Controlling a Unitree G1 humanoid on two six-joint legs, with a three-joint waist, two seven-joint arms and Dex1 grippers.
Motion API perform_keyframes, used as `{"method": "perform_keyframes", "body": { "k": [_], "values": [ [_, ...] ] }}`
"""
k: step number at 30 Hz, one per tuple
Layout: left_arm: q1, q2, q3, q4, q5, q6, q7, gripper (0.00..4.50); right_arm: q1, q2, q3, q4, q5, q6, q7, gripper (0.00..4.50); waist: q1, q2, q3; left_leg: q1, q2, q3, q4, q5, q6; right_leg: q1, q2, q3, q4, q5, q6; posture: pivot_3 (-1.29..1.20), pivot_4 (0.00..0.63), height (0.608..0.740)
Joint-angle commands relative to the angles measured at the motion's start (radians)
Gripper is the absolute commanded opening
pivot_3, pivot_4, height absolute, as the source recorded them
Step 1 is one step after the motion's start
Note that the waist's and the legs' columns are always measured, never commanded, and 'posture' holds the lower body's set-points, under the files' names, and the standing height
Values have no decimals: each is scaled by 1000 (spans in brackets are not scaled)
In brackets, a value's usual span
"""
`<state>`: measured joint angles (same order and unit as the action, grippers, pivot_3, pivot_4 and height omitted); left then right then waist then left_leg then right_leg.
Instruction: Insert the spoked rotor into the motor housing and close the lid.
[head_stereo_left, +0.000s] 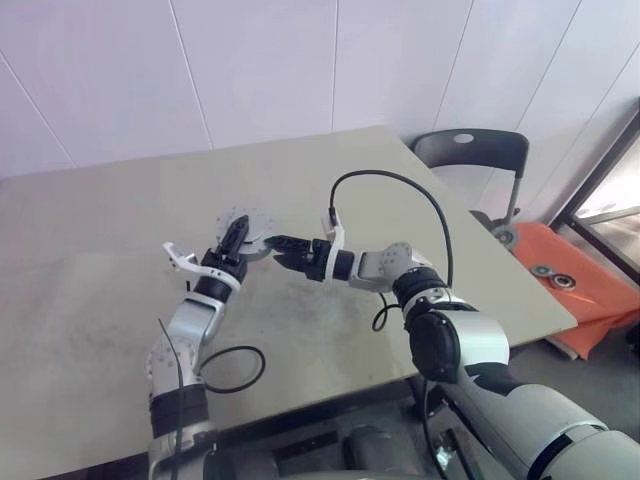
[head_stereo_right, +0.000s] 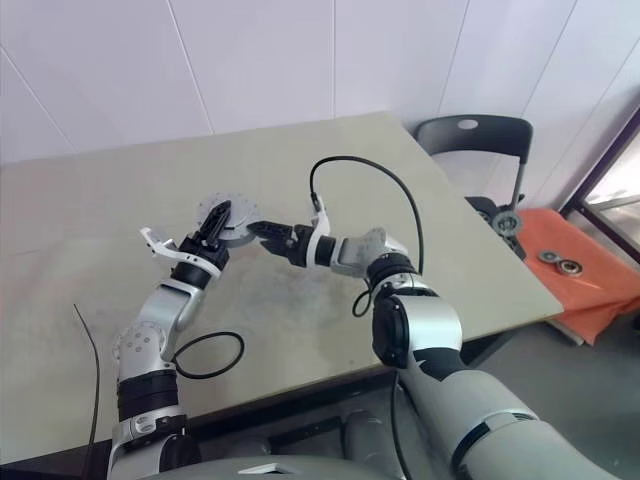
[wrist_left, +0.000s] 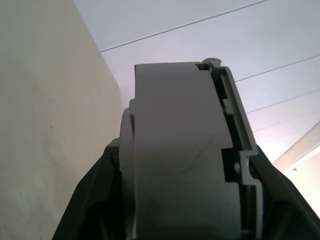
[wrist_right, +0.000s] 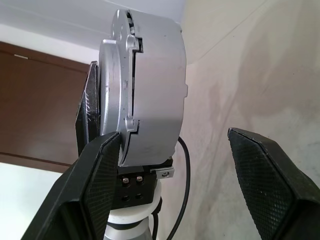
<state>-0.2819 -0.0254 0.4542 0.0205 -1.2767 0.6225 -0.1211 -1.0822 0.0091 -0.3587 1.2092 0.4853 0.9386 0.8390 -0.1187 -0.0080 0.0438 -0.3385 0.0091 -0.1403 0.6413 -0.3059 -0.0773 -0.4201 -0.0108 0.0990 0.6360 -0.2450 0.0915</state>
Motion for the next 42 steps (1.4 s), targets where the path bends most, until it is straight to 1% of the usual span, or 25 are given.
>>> {"method": "perform_keyframes", "body": {
  "k": [1, 8, 15, 21, 25, 30, 38, 42],
  "values": [
    [-55, 12, 18, -79, -37, -42, -21, 2504, 0, -23, 22, -14, -12, 18, 48, 3554, 0, 0, 0, 0, 0, 0, 0, 0, 0, 0, 0, 0, 0, 0, 0, 0, 0, 740],
    [-57, 29, 26, -63, -25, -64, -21, 2504, 1, -35, 42, -28, -17, 13, 105, 3554, -1, 0, 0, 0, 0, 0, 3, 0, 0, 2, 0, 0, 0, 1, 1, 0, 0, 740],
    [-60, 71, 71, -71, -21, -107, 5, 2504, 2, -38, 33, -24, -22, 10, 97, 3554, -1, 0, 0, 0, 0, 0, 5, 0, 0, 3, 0, 0, 0, 1, 1, 0, 0, 740],
    [-38, 119, 119, -132, -48, -124, 34, 2504, 6, -35, 39, -18, -35, 3, 84, 3554, -1, 0, 0, 0, 0, 0, 4, 0, 0, 3, 0, 0, -1, 2, 2, 0, 0, 740],
    [-12, 152, 154, -157, -40, -138, 55, 2504, 4, -32, 38, -12, -42, -8, 78, 3554, 1, 0, 0, 0, 0, 0, 4, 0, 0, 3, 0, 0, -1, 2, 2, 0, 0, 740],
    [1, 227, 199, -146, -18, -160, 63, 2504, 1, -17, 38, -5, -49, -20, 68, 3554, -2, 0, 0, 0, 0, 0, 4, 0, 0, 4, 0, 0, -1, 2, 2, 0, 0, 740],
    [32, 365, 286, -93, -24, -152, 70, 2504, 3, -10, 40, 2, -59, -30, 58, 3554, -3, 0, 0, 0, 0, 0, 4, 0, 0, 3, 0, 0, -2, 2, 2, 0, 0, 740],
    [67, 409, 311, -94, -41, -126, 77, 2504, 3, -38, 73, -8, -92, -43, 90, 3554, 0, 0, 0, 0, 0, 0, 4, 0, 0, 3, 0, 0, -2, 2, 2, 0, 0, 740]
  ]
}}
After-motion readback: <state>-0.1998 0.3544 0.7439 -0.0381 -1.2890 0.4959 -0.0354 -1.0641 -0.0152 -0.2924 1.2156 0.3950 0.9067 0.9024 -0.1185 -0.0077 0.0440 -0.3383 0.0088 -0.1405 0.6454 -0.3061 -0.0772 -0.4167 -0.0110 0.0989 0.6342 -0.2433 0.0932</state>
